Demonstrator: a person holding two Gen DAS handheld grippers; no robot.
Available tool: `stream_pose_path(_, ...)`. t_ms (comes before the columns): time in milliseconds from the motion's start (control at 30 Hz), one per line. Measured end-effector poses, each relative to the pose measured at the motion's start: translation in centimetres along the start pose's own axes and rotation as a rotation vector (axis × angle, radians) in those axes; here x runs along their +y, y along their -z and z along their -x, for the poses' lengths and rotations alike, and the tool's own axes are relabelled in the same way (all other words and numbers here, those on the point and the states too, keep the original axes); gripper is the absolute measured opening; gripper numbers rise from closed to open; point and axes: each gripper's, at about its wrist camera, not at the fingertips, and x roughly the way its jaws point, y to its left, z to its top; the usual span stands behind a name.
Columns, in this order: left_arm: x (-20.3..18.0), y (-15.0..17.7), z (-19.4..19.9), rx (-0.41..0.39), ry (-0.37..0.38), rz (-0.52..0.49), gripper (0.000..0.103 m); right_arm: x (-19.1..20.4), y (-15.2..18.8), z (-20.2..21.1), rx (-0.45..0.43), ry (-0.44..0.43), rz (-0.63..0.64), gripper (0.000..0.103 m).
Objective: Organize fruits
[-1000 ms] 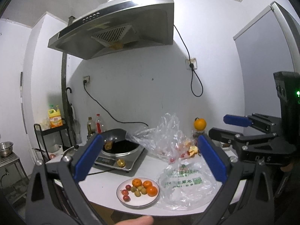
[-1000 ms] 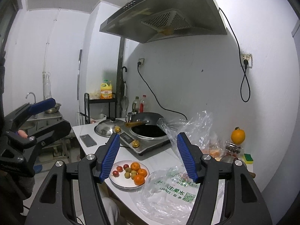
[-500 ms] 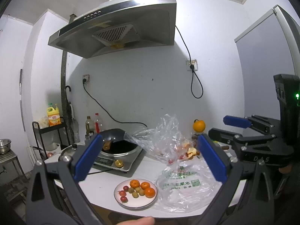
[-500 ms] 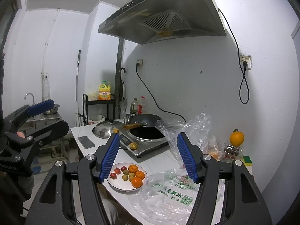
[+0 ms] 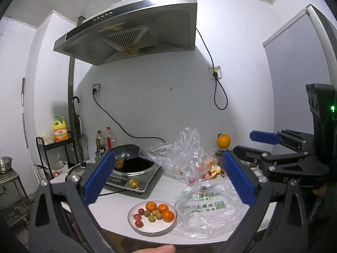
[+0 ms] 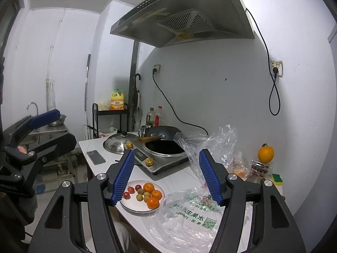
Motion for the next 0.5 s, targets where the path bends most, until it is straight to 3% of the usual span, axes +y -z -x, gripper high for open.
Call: stream_pose_path(500, -0.17, 0.34, -0.11, 0.007, 0.009, -0.001, 0.102, 0.19, 0.31, -0.02, 0.003, -0.002, 0.003, 0.067)
